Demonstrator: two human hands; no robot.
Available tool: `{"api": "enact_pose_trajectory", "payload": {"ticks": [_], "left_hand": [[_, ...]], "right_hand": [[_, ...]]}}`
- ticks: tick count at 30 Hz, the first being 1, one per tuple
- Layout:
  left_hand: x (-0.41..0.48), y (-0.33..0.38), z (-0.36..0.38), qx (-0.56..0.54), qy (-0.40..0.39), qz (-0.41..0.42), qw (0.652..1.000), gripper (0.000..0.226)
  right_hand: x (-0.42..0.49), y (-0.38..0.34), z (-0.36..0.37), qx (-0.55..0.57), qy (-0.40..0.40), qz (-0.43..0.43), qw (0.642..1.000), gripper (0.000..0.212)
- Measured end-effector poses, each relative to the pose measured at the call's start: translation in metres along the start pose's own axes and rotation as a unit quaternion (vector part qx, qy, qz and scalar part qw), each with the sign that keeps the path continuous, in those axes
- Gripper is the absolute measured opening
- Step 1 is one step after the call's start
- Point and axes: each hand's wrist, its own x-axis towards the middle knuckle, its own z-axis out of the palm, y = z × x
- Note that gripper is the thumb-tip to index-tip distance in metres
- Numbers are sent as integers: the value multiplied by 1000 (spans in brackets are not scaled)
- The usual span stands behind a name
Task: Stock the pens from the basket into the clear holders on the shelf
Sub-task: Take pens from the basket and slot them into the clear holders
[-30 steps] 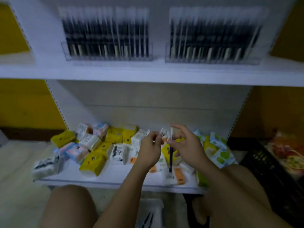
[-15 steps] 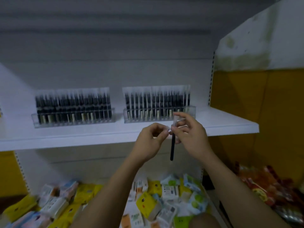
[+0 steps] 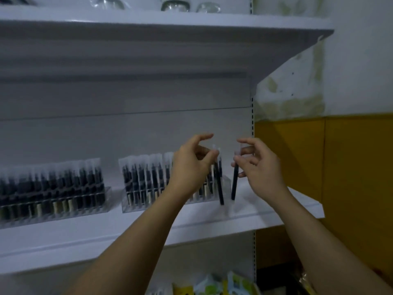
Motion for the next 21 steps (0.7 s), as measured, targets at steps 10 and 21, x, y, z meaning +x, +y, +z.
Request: {"api": "enact_pose_trajectory", "payload": {"ticks": [10,21], "left_hand": [[72,-29,26,111,36,110,987,20],[83,-50,39,139,19,81,987,13]], "right_hand": [[66,37,11,13,40,-17,999,31],[84,70,23,22,15,10,1000,32]]}}
